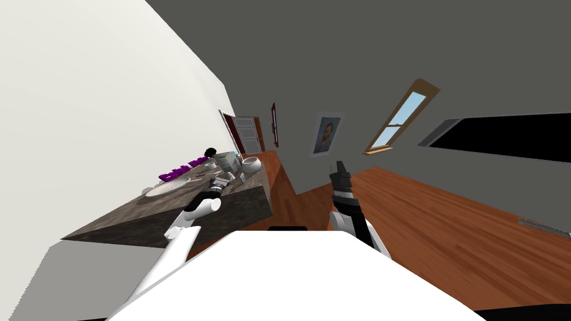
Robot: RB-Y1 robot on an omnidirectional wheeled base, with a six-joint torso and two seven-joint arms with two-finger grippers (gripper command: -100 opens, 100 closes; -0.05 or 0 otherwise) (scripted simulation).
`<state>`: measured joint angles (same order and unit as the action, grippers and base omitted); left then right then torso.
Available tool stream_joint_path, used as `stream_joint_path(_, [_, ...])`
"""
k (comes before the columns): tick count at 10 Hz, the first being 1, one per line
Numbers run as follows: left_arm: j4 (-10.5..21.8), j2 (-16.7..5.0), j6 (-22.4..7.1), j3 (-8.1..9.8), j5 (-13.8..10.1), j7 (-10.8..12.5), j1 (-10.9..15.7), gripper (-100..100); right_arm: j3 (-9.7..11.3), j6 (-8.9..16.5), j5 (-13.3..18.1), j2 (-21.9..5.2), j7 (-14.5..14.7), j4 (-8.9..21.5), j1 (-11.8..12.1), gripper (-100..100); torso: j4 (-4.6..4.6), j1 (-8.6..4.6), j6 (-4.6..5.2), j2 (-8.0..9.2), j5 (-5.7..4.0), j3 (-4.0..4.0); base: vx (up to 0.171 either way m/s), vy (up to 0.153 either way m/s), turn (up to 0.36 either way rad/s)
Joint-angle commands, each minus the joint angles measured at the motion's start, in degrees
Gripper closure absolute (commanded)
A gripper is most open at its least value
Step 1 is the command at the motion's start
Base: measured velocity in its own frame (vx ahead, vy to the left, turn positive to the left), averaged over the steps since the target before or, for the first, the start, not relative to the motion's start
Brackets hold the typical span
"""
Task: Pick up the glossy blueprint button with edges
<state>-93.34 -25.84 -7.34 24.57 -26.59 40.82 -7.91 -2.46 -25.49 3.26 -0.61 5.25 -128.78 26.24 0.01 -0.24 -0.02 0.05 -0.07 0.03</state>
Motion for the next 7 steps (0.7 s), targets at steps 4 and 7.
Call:
stream_joint_path(4, [8.27, -3.05, -6.07, 1.46, -5.18, 5.98, 5.66, -100, 0.0, 0.0, 0.0, 0.0, 0.0, 0.0, 0.0, 0, -0.01, 0.0, 0.0, -0.03, 0.0, -0.02, 0.016, -0.083, -0.03])
stream_joint_path(7, [11.99, -3.82, -7.94, 1.65, -6.69, 7.49, 7.3, -100, 0.0, 0.0, 0.0, 0.0, 0.0, 0.0, 0.0, 0, -0.01, 0.09, 0.0, -0.02, 0.01, -0.01, 0.01, -0.044, -0.015])
